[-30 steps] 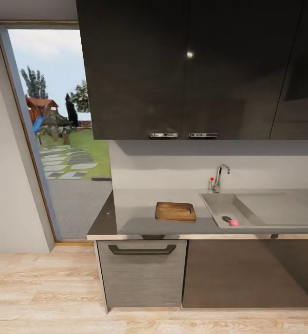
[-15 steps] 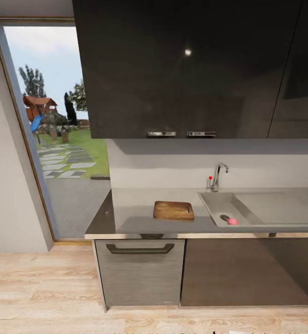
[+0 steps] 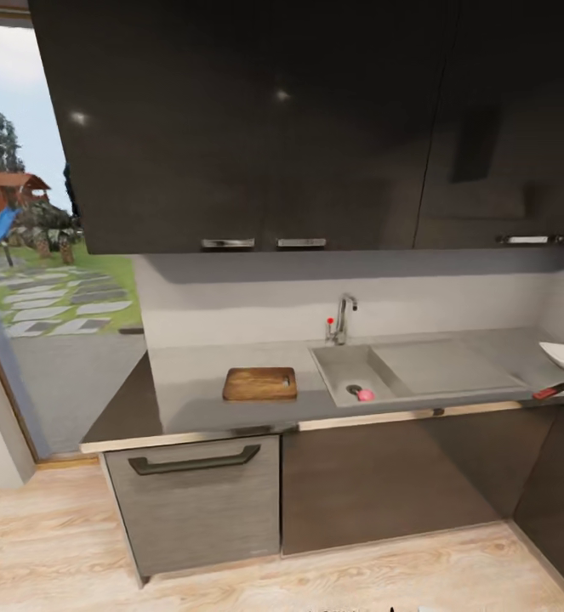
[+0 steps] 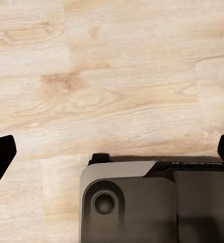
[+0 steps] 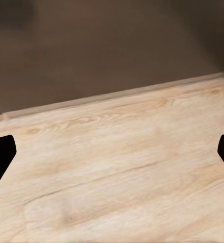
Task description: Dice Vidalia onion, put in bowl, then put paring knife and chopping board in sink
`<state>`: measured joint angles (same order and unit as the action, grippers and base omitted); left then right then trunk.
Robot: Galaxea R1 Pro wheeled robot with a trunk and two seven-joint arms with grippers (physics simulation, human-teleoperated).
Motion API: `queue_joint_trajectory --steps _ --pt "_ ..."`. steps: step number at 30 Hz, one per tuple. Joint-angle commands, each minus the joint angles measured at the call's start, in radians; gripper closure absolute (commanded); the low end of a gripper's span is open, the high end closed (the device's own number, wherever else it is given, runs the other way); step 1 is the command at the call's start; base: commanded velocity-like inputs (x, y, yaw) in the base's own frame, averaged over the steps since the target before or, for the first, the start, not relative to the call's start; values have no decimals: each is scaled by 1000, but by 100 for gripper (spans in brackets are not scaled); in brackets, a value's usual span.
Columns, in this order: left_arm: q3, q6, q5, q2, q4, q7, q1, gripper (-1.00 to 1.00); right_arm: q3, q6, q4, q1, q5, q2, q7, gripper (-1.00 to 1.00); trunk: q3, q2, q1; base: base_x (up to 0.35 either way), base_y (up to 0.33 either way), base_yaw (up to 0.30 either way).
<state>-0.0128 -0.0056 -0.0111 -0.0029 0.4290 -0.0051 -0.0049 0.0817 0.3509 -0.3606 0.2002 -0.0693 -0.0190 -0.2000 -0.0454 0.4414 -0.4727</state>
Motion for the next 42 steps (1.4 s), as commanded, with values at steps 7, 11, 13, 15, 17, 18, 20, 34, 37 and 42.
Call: queue_joint_trajectory --steps 7,11,13,15,17,18,20,34,37,42 --pt "-2 -1 -1 1 1 0 0 -100 7 3 2 1 -7 -1 1 -100 0 1 0 0 -278 -295" --pt "-3 -1 -1 1 1 0 0 -100 7 3 2 1 -7 -1 1 -100 0 1 0 0 -172 -296" --pt "-3 -1 -1 1 1 0 0 -100 7 3 2 1 -7 -1 1 -100 0 1 0 0 -138 -296" --pt "-3 -1 -1 1 1 0 0 -100 7 3 2 1 -7 -1 1 -100 0 1 0 0 -108 -296" --pt "-3 -1 -1 0 0 0 0 -100 7 3 2 1 -7 -1 1 -100 0 1 0 0 -65 -296" --pt "-3 -1 -1 0 0 0 0 -100 7 3 2 1 -7 -1 1 -100 0 1 0 0 -41 -296" --pt "-3 -1 -1 1 -1 0 0 -100 7 3 2 1 -7 -1 1 -100 0 1 0 0 -21 -296" --pt "-2 -1 -1 1 -1 0 0 -100 6 3 2 1 -7 -1 1 -100 0 1 0 0 2 -296" --pt "-1 -1 -1 1 -1 -1 0 -100 6 3 2 1 -7 -1 1 -100 0 1 0 0 114 -296" --pt "-1 -1 -1 1 -1 -1 0 -100 6 3 2 1 -7 -1 1 -100 0 1 0 0 244 -296"
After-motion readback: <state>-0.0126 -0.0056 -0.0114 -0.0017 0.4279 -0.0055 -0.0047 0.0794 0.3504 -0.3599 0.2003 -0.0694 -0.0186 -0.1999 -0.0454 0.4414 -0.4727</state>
